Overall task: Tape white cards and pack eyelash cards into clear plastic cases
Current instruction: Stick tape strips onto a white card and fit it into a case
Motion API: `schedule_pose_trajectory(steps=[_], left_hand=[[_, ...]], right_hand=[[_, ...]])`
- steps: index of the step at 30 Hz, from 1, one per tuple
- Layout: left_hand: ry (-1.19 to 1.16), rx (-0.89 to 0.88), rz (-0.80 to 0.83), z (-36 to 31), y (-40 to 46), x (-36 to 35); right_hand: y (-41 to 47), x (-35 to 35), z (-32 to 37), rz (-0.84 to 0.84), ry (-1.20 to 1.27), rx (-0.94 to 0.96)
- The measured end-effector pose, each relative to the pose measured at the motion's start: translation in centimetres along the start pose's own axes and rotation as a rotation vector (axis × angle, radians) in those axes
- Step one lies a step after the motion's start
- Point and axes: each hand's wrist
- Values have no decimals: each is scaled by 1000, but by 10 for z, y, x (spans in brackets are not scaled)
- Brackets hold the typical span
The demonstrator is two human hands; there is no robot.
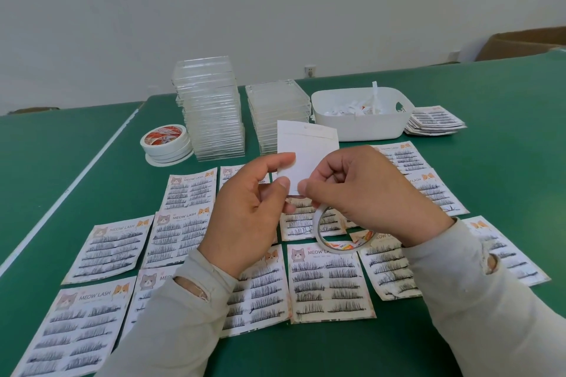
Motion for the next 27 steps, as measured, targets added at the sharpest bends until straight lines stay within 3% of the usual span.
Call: schedule_pose_trajectory(steps=[10, 15, 18, 23, 27], left_hand=[[-17, -49, -26, 4, -4, -3], [-165, 72, 1, 3, 0, -7], [-103, 93, 81, 1, 0, -5], [-16, -5, 24, -2, 0, -2], [-88, 22, -42, 1, 7, 8]], right_hand=[[-1, -3, -1, -48, -114, 30], [1, -2, -2, -49, -67, 41], [0, -3, -1, -18, -86, 61], [-1, 1, 0, 26, -64, 74], [2, 12, -1, -113, 10, 71]])
Point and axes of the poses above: each hand's wrist, its own y-axis towards the middle knuckle, its own x-axis out of the back of the hand, z = x × y, and after that the axes turned 14 degrees about -z, right-handed
